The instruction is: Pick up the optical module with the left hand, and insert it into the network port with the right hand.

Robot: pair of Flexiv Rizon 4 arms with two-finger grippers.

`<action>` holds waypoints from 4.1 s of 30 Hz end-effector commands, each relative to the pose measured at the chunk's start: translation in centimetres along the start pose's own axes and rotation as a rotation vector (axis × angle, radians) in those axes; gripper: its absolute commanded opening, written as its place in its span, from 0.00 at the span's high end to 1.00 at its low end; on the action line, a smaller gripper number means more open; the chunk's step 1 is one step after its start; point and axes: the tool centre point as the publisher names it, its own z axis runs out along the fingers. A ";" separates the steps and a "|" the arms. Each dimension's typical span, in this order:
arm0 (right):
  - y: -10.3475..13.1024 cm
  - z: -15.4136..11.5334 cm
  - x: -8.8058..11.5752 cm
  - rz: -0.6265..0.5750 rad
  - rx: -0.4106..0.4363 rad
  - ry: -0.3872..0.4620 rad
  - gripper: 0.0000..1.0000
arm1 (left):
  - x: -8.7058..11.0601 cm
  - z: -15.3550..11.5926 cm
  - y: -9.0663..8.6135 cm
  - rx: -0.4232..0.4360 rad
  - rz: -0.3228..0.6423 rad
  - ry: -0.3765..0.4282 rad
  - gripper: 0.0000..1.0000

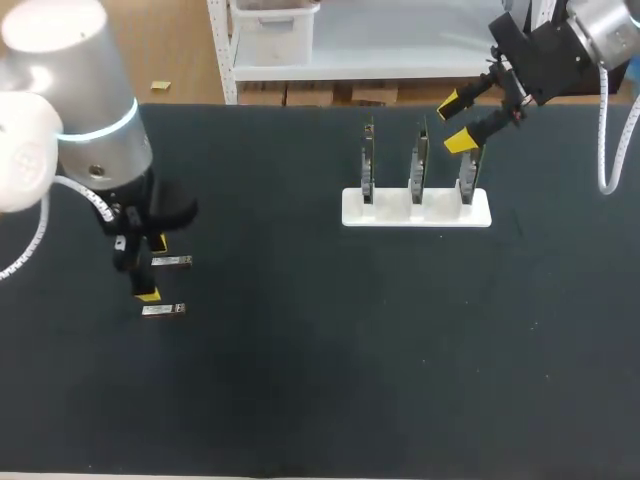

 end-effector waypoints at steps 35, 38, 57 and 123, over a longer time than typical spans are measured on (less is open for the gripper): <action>0.1 0.0 0.0 0.000 0.003 0.000 0.00 | -0.1 1.4 1.9 -0.016 -0.011 0.022 0.90; 0.1 0.0 0.0 0.000 0.003 0.000 0.00 | -0.1 1.4 1.9 -0.014 -0.010 0.019 1.00; 0.1 0.0 0.0 0.000 0.003 0.000 0.00 | -1.9 -0.4 3.3 -0.052 0.007 -0.008 1.00; 0.1 0.0 0.0 0.000 0.003 0.000 0.00 | -38.5 -21.4 9.4 -0.054 0.156 -1.426 1.00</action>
